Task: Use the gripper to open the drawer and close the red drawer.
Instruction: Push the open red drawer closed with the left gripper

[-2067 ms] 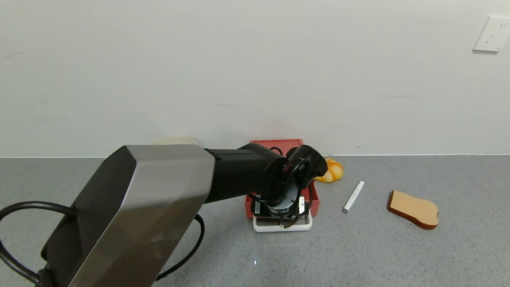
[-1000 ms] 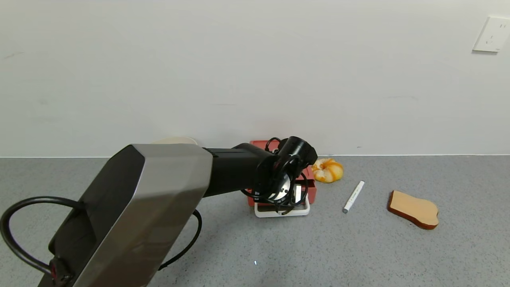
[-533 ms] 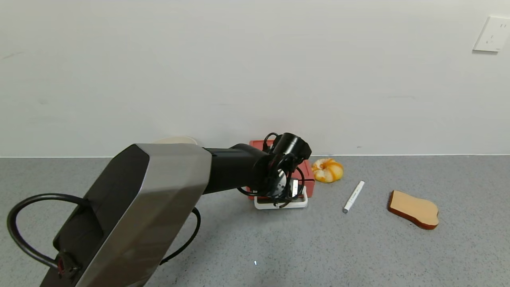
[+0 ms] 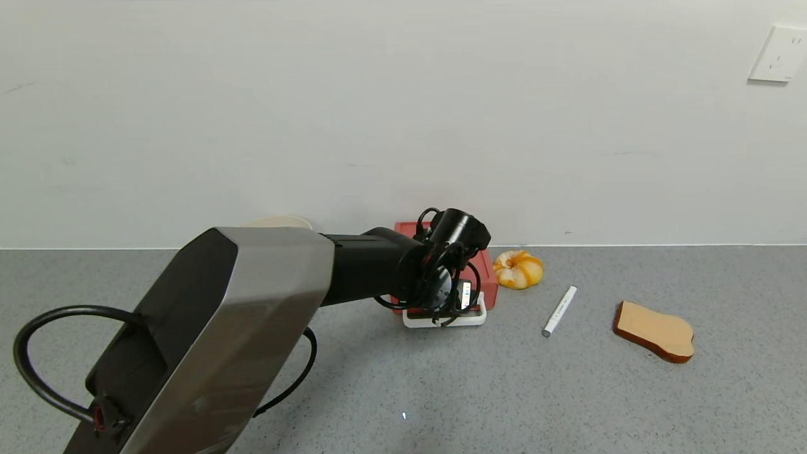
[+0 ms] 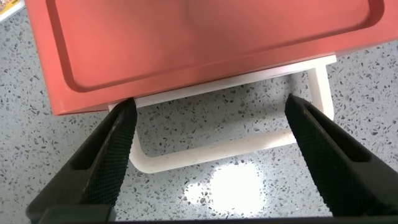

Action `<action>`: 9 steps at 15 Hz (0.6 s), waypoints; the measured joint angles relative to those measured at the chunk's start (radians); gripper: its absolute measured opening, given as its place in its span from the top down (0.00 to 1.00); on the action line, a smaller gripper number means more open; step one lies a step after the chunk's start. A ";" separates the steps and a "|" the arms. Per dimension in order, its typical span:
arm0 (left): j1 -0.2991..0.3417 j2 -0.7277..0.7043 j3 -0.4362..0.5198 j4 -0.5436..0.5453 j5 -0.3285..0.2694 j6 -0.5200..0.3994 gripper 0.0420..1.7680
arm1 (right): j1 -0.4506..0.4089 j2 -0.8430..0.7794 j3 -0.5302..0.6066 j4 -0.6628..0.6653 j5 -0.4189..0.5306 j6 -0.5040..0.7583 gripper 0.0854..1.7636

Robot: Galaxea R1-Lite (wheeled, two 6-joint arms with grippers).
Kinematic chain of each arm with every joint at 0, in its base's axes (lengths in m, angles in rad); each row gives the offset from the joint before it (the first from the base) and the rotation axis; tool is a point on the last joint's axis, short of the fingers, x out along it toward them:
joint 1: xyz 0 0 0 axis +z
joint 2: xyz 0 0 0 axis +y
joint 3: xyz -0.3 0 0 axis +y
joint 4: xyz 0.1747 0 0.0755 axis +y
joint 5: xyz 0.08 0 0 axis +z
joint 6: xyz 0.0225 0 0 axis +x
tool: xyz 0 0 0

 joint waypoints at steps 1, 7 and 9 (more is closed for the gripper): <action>0.000 0.000 0.000 0.004 0.000 0.000 0.03 | 0.000 0.000 0.000 0.000 0.000 0.000 0.03; -0.007 -0.066 0.007 0.133 -0.002 0.015 0.03 | 0.000 0.000 0.000 0.000 0.000 0.000 0.03; -0.006 -0.116 0.012 0.195 -0.008 0.023 0.03 | 0.000 0.000 0.000 0.000 0.000 0.000 0.03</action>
